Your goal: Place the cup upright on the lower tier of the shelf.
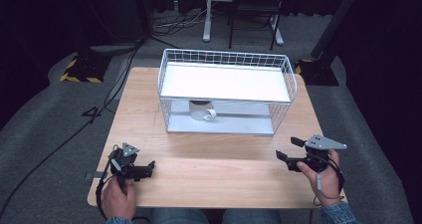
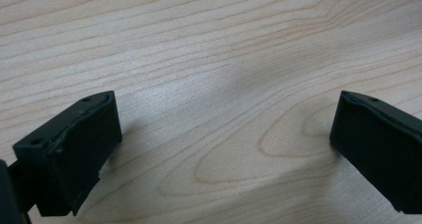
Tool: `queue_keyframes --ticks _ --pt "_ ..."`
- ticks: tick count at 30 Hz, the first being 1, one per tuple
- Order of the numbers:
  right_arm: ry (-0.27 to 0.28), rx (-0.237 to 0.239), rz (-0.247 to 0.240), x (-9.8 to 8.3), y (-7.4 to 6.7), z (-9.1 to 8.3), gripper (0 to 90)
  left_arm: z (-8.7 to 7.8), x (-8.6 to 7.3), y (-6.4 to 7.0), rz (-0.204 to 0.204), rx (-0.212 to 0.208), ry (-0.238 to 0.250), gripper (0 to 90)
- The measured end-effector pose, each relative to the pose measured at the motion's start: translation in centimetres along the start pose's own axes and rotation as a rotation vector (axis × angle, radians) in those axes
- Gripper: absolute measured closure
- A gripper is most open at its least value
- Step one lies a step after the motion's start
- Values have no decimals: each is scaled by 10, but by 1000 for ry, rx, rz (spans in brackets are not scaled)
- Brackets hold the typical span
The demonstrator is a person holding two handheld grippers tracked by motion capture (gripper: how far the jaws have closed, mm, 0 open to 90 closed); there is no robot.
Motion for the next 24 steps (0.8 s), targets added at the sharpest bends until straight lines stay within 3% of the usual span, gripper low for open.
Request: queue_keyframes --ticks 4,13,14,21,24 --pt "-76 -15 30 -26 13 5 165 0 0 0 0 0 0 1" --pt "-134 -53 119 -55 34 15 171 0 0 0 0 0 0 1" --pt "-154 -78 117 -60 38 17 181 0 0 0 0 0 0 1" --pt "-191 -94 120 -71 41 24 177 0 0 0 0 0 0 1" --pt "-195 -112 99 -74 41 27 159 0 0 0 0 0 0 1"
Point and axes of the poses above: each handheld gripper's, and its own axes: z roughly forward along the jaws, x roughly out of its top, y roughly to its right, the point moved 1 cm from there along z, roughly forward along the jaws, and after that the axes turned 14 degrees about -y, right-handed, at the moved point
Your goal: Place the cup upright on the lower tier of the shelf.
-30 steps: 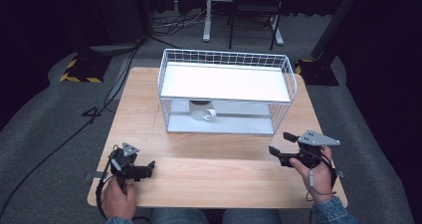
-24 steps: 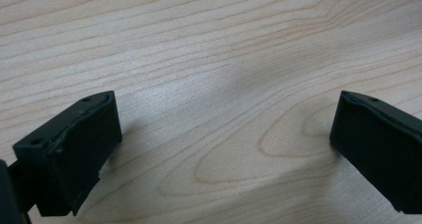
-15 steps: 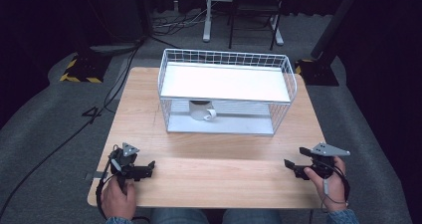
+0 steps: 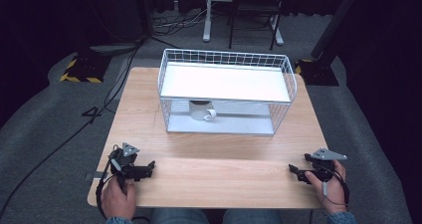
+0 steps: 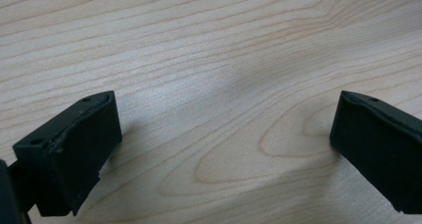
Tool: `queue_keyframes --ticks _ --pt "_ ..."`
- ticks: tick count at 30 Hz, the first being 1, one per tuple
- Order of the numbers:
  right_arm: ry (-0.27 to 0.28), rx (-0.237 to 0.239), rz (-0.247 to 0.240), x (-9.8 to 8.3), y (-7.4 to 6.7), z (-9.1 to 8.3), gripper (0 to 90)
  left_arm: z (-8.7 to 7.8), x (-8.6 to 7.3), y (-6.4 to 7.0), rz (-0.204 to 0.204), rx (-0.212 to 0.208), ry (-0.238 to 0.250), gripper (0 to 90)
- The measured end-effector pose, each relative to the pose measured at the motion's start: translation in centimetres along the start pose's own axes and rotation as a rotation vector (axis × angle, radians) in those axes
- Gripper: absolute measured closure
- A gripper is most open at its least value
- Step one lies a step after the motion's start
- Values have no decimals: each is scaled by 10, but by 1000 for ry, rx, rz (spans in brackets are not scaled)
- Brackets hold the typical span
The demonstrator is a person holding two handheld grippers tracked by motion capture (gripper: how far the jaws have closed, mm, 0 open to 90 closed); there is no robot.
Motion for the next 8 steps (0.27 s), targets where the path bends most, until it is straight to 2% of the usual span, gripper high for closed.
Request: queue_keyframes --ticks 8 --pt "-4 -12 8 0 -1 1 131 0 0 0 0 0 0 1"
Point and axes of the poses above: each handheld gripper's, and its own axes: z roughly forward along the jaws, x roughly out of its top, y roughly to its right, the point moved 1 cm from there along z, roughly forward along the jaws, and after that the axes turned 14 degrees about -y, right-handed, at the moved point
